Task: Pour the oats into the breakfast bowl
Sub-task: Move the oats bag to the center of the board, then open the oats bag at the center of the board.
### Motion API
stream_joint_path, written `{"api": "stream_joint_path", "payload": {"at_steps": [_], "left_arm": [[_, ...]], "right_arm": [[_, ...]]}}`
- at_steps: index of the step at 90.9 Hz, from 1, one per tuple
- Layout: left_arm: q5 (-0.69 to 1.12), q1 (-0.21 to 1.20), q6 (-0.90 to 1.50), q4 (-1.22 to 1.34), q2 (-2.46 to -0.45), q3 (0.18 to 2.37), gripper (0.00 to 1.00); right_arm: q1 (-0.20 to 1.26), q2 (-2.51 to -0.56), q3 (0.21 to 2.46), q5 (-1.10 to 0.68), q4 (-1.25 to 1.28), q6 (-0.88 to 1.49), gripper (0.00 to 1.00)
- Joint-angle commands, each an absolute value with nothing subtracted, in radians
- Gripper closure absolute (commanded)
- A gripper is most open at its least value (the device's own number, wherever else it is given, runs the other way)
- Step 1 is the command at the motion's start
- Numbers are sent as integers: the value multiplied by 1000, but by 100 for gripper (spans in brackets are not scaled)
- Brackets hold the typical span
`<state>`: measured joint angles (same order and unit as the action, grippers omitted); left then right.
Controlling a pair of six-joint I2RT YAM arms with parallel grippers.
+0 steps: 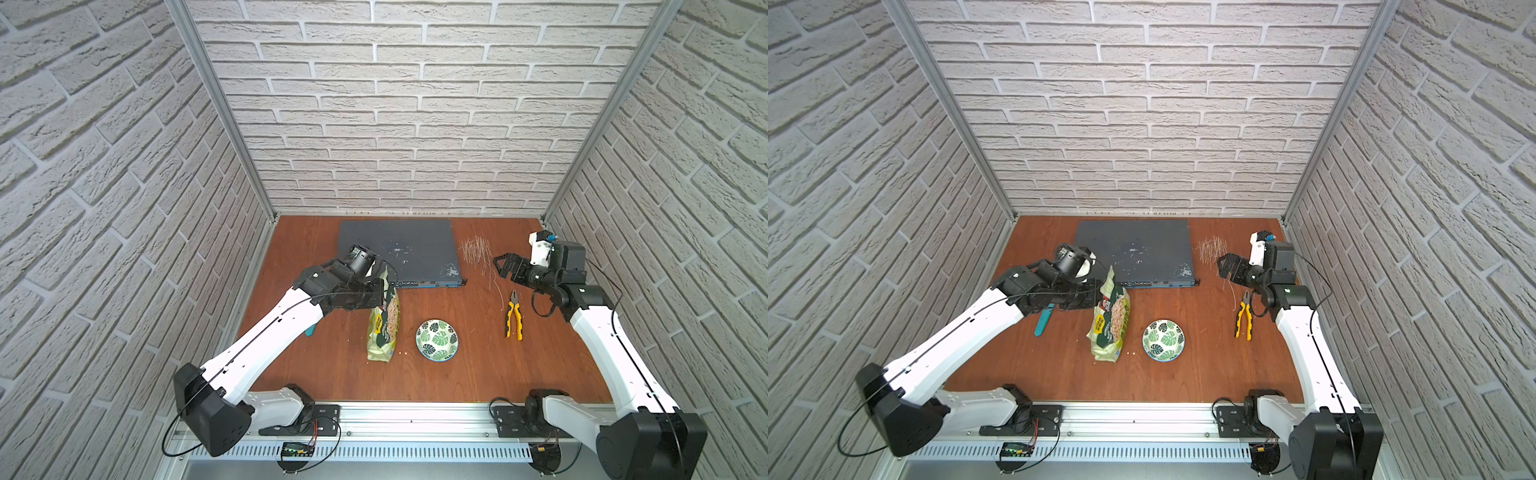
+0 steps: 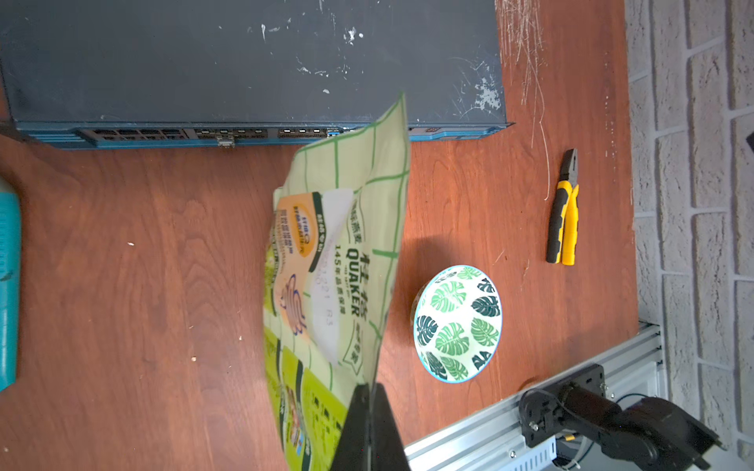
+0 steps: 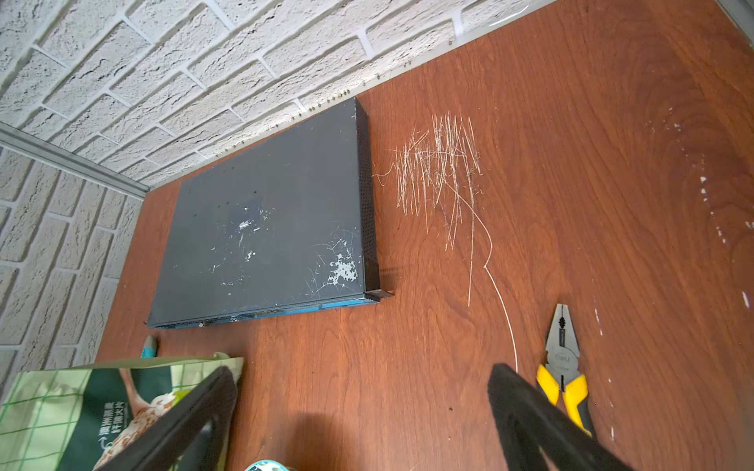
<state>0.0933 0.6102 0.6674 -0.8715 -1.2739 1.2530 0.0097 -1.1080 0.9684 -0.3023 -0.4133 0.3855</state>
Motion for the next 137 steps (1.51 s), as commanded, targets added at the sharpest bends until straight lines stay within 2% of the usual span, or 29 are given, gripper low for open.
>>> {"api": "stream_joint_path", "payload": {"at_steps": [1,21,34,45,53,60,74,92,108,137], "left_arm": [[49,631,728,-690,-1286,1262,100],[34,650,723,-636,-1343,1270,99],[35,646,709,-596,-1315,1255,81],[14,625,691,-575,-1250,1229,58],[-15,593,690,-576,-1181,1189,52],[-38,548,701,-588,-1125,1134,51],[44,444,745,-565,-1034,1000,61],[128,430,754,-492,-1018,894,63],[142,431,761,-451,-1047,864,63],[140,431,754,-451,-1098,877,63]], "right_arm": [[24,-1096,968,-328,-406,405,1],[48,-1133,1046,-387,-491,413,3],[117,-1187,1134,-434,-605,428,8],[218,-1241,1186,-457,-671,468,12],[306,-1283,1205,-468,-677,512,16],[382,-1325,1231,-486,-666,562,20],[536,-1438,1331,-496,-667,609,25],[679,-1580,1468,-521,-656,638,31],[732,-1640,1520,-520,-663,641,35],[765,-1675,1536,-500,-670,641,37]]}}
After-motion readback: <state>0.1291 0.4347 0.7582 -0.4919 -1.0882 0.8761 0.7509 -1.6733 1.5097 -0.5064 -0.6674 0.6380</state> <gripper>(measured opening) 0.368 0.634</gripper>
